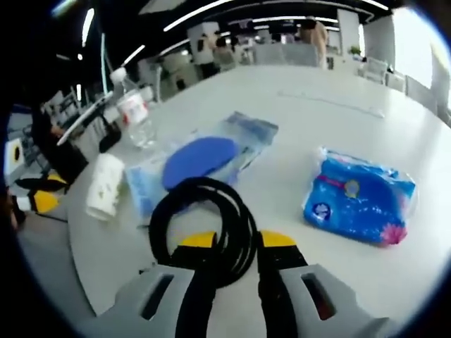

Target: Arrange the tabletop items into an orderly group along one side of the table until the central work area is clear of visible clutter.

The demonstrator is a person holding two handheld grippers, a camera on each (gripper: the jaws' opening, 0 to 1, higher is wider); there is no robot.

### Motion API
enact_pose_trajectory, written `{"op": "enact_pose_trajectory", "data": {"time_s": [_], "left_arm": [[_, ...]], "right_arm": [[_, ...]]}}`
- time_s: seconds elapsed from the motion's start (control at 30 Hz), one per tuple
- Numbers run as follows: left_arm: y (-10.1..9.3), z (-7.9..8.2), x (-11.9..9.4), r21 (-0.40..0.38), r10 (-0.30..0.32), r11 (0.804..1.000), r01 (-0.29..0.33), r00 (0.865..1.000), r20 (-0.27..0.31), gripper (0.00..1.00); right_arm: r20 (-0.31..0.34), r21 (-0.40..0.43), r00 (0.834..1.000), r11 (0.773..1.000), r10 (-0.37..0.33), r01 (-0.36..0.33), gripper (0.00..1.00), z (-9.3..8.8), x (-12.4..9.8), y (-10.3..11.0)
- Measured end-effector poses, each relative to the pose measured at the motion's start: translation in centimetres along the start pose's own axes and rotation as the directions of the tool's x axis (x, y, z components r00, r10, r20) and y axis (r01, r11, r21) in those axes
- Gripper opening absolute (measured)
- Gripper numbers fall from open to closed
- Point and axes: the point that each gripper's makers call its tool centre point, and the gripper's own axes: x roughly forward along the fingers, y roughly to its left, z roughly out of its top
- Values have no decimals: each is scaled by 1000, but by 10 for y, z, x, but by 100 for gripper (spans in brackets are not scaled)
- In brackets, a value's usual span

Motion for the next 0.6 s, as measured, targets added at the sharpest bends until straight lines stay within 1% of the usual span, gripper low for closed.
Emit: {"op": "enact_pose_trajectory", "data": {"time_s": [0.07,0.13,0.2,0.27,0.5,0.57,0.6], "left_arm": [[0,0,0,-2,1,1000,-1,1000,1,38],[0,0,0,0,1,1000,-1,1000,0,38],[0,0,0,-1,0,1000,0,1000,1,38],[-1,0,0,-5,0,1000,0,1000,1,38],[-2,1,0,0,0,1000,0,1000,3,38],[-2,0,1,-1,-1,1000,1,1000,1,38],[-2,0,0,-1,-1,1000,1,1000,1,38]], "right_arm": [[9,2,1000,1000,-8,8,10,2,-1,0],[14,-1,1000,1000,-21,21,6,4,-5,0],[29,7,999,1000,-14,14,6,7,-6,0],[39,1,999,1000,-6,6,5,8,-9,1],[73,-13,997,1000,4,-3,5,9,-20,-2],[65,-46,998,999,-8,11,5,6,-24,-2],[70,-45,997,999,-8,11,5,5,-26,-2]]}}
